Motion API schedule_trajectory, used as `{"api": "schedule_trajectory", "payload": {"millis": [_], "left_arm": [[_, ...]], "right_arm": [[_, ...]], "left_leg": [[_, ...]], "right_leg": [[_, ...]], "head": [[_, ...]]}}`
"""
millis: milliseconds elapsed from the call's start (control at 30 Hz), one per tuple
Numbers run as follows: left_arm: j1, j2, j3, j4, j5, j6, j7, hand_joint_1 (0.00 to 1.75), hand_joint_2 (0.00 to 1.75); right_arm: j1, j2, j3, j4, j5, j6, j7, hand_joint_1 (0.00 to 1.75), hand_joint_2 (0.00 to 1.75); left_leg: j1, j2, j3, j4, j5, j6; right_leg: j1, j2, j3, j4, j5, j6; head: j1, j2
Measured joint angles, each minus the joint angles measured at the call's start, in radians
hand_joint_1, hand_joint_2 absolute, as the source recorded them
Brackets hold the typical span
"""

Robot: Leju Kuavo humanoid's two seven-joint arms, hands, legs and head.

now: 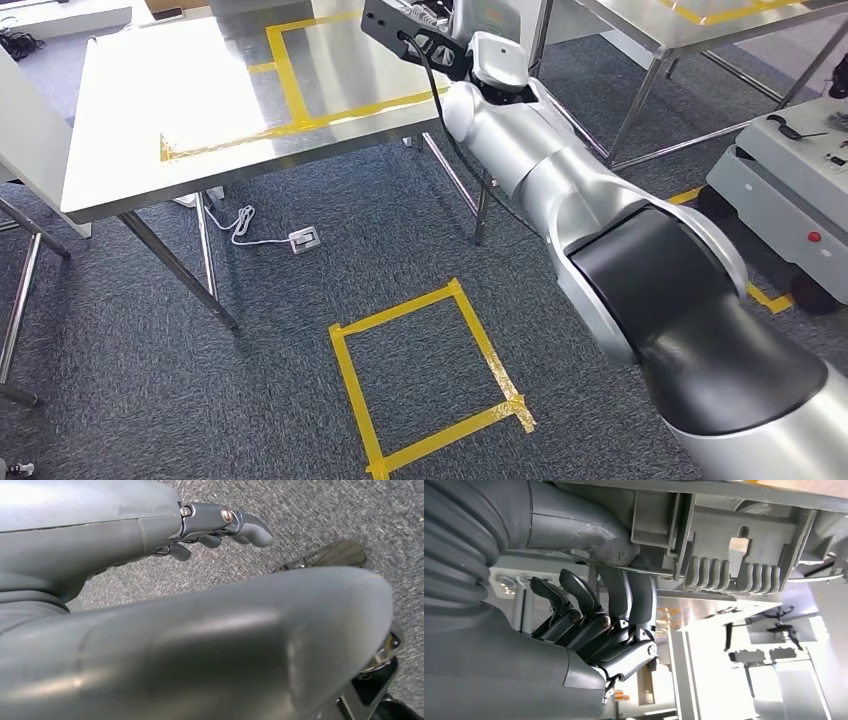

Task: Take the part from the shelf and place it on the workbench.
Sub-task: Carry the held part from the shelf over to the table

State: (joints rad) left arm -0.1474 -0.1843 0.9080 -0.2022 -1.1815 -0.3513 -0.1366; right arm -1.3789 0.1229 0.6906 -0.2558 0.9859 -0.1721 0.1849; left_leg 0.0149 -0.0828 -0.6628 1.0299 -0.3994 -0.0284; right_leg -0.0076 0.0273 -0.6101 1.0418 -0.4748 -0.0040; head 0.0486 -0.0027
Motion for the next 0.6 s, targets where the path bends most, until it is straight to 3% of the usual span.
{"api": "schedule_trajectory", "payload": {"millis": [300, 600], "left_arm": [[-0.008, -0.001, 0.006, 0.0, 0.025, 0.0, -0.002, 0.0, 0.0], [0.003, 0.001, 0.014, 0.0, 0.026, 0.0, 0.001, 0.0, 0.0]], "right_arm": [[0.017, 0.086, 0.019, 0.0, 0.016, -0.011, -0.011, 1.62, 1.75], [0.03, 0.11, 0.02, 0.0, 0.024, -0.011, -0.023, 1.62, 1.75]], "left_leg": [[0.0, 0.0, 0.0, -0.001, 0.0, 0.0], [0.0, -0.001, -0.001, 0.0, 0.0, 0.0]], "right_leg": [[0.001, 0.0, -0.001, 0.0, 0.0, 0.0], [0.0, 0.0, -0.001, 0.0, 0.0, 0.0]], "head": [[0.0, 0.0], [0.0, 0.0]]}}
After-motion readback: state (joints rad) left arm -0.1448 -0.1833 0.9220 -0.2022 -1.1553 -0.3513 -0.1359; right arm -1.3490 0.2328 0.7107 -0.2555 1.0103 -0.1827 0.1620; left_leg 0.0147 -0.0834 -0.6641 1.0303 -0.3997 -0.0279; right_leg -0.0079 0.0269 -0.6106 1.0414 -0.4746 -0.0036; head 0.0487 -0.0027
